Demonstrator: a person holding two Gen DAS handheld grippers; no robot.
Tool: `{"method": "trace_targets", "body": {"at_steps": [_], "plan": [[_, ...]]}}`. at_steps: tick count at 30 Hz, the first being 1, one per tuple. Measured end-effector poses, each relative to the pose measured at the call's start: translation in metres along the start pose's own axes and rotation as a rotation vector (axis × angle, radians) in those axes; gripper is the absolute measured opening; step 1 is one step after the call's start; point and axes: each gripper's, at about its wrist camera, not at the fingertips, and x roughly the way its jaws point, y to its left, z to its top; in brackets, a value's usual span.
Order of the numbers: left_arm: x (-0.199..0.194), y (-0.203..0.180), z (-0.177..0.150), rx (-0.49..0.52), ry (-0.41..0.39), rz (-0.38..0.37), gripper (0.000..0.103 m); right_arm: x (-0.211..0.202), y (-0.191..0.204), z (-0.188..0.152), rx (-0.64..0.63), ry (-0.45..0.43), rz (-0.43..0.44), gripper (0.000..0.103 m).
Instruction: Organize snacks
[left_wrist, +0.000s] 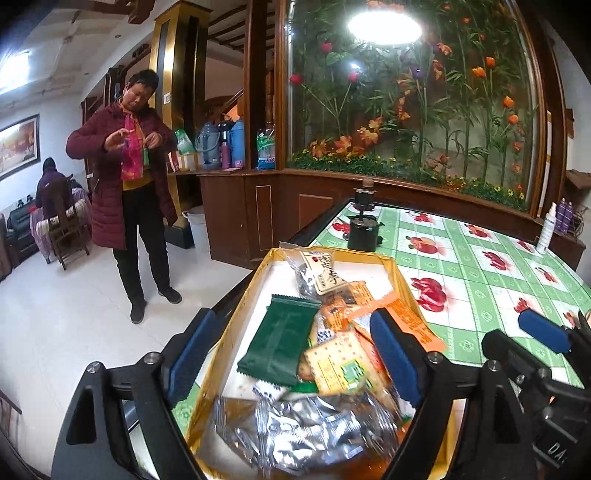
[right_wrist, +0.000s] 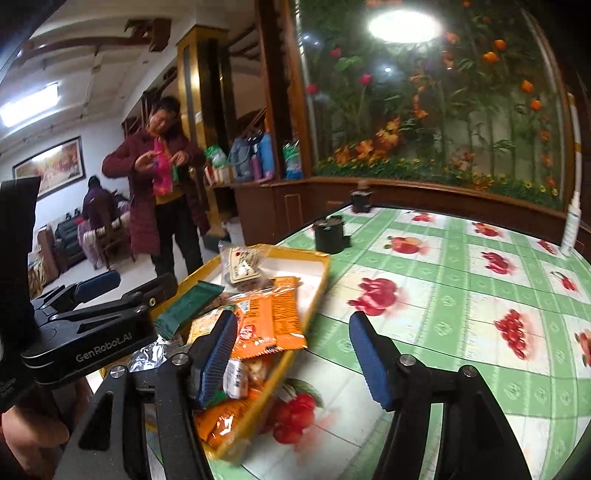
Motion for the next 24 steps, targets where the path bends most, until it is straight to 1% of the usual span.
{"method": "trace_targets", "body": {"at_steps": [1,3,5,10,15,19,22,24], "plan": [[-0.005,-0.001,-0.001,0.003,-0.008,0.000,0.086,-0.006,-0.001,-0.002,0.004,-0.012,-0.006,0.072],[-0.017,-0.005,-0.005,0.013,-0.025,0.003,0.092,-0.016,-0.002,-0.005,0.011,-0.028,-0.013,0.077],[-0.028,-0.007,-0.009,0.023,-0.038,0.001,0.095,-0.024,-0.005,-0.009,0.023,-0.040,-0.022,0.079],[-0.053,-0.009,-0.019,0.045,-0.056,-0.013,0.097,-0.047,-0.010,-0.024,0.072,-0.050,-0.038,0.085],[-0.075,-0.007,-0.030,0.046,-0.068,-0.046,0.103,-0.064,-0.022,-0.035,0.143,-0.049,-0.049,0.087],[-0.089,-0.002,-0.036,0.041,-0.074,-0.070,0.103,-0.073,-0.022,-0.046,0.165,-0.031,-0.079,0.087],[-0.099,0.000,-0.043,0.076,-0.051,-0.051,0.103,-0.082,-0.014,-0.052,0.151,-0.030,-0.112,0.087],[-0.107,0.001,-0.050,0.103,-0.056,-0.047,0.103,-0.086,-0.009,-0.054,0.144,-0.023,-0.121,0.087]]}}
